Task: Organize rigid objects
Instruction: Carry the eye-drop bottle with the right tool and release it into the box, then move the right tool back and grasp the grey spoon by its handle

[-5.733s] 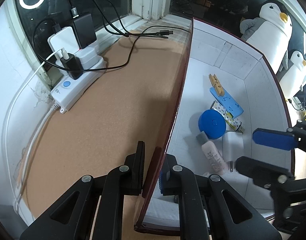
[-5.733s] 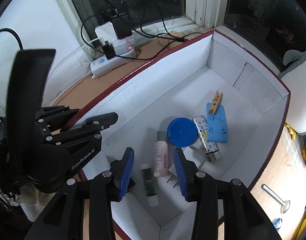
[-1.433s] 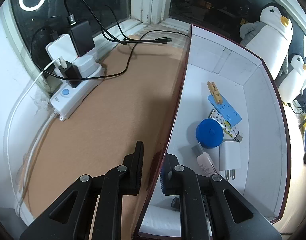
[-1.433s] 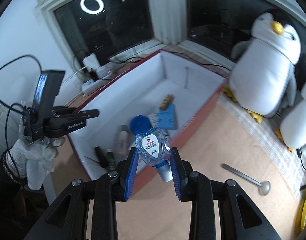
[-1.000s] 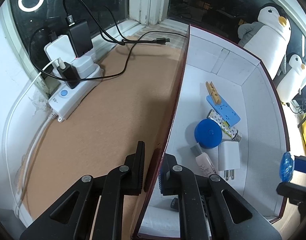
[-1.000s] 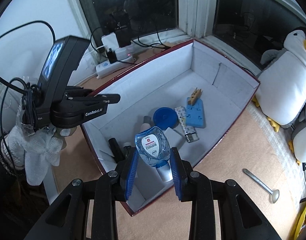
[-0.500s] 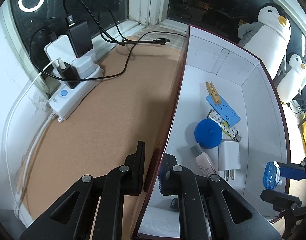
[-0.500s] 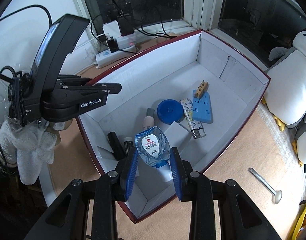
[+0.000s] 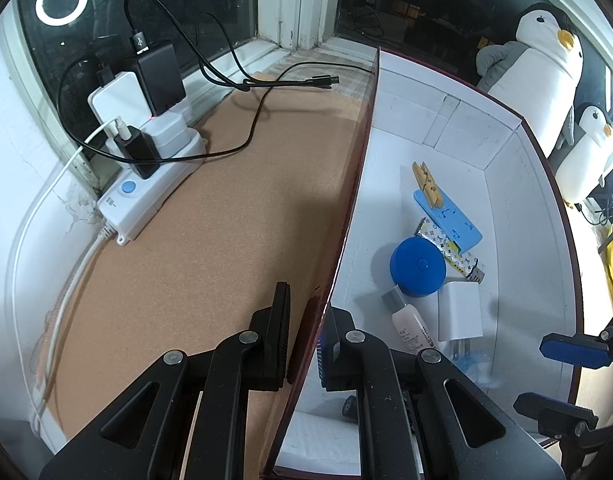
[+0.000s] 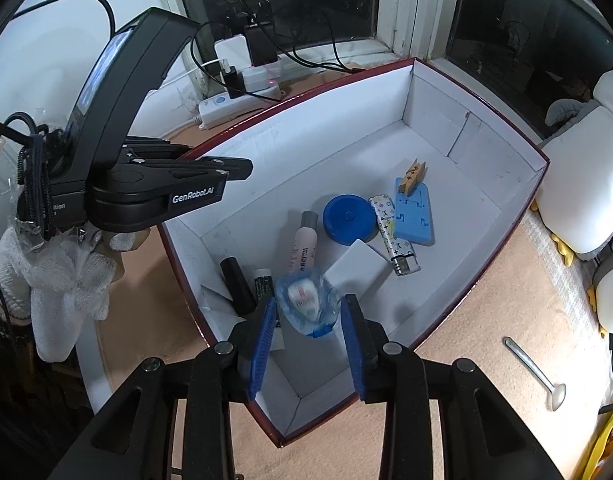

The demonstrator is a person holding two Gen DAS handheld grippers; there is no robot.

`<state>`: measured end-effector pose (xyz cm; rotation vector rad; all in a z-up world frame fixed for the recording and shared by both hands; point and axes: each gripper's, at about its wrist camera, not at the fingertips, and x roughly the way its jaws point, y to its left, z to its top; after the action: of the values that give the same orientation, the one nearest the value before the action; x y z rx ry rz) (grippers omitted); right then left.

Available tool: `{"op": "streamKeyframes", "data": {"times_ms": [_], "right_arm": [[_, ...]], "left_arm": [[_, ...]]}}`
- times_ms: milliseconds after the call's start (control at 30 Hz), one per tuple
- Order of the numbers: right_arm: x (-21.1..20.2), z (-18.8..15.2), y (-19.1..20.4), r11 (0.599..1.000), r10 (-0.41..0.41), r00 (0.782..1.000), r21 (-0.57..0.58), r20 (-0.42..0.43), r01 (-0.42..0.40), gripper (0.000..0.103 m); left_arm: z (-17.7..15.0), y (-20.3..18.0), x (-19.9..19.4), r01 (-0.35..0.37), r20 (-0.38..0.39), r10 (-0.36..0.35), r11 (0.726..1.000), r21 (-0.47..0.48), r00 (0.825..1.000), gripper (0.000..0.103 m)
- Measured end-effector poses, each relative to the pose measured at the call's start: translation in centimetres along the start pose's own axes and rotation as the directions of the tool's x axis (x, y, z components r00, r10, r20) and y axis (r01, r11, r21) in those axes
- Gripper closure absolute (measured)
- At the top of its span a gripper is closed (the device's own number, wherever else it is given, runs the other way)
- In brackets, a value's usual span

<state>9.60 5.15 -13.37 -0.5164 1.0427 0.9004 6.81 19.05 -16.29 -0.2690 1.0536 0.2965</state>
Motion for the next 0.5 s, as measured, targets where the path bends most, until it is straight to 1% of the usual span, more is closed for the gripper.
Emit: {"op": "streamKeyframes", "data": {"times_ms": [133,333,500], "right_arm": [[-0.4,0.0,0.0,1.000,-0.004,1.000,0.005,0.020,0.003,0.064],[-1.9,-0.1,-0.8,0.998,0.017,0.998,0.052,0.066,-0.021,0.064],[-4.1,-1.2,-2.7,0.989,0.014,0.992,0.142,0.129,-0.033,0.064]], "left_arm": [[0.0,-0.1,0.0,-0.003,-0.003,0.003,1.000,0.002,1.000,0.093],[-0.1,-0.2,0.0,-0.006,-0.007,0.006,1.000,0.002,1.000,0.093],[-0.1,-0.2,-0.1,-0.008,-0.006,0.008,1.000,0.005,1.000,0.093]]}}
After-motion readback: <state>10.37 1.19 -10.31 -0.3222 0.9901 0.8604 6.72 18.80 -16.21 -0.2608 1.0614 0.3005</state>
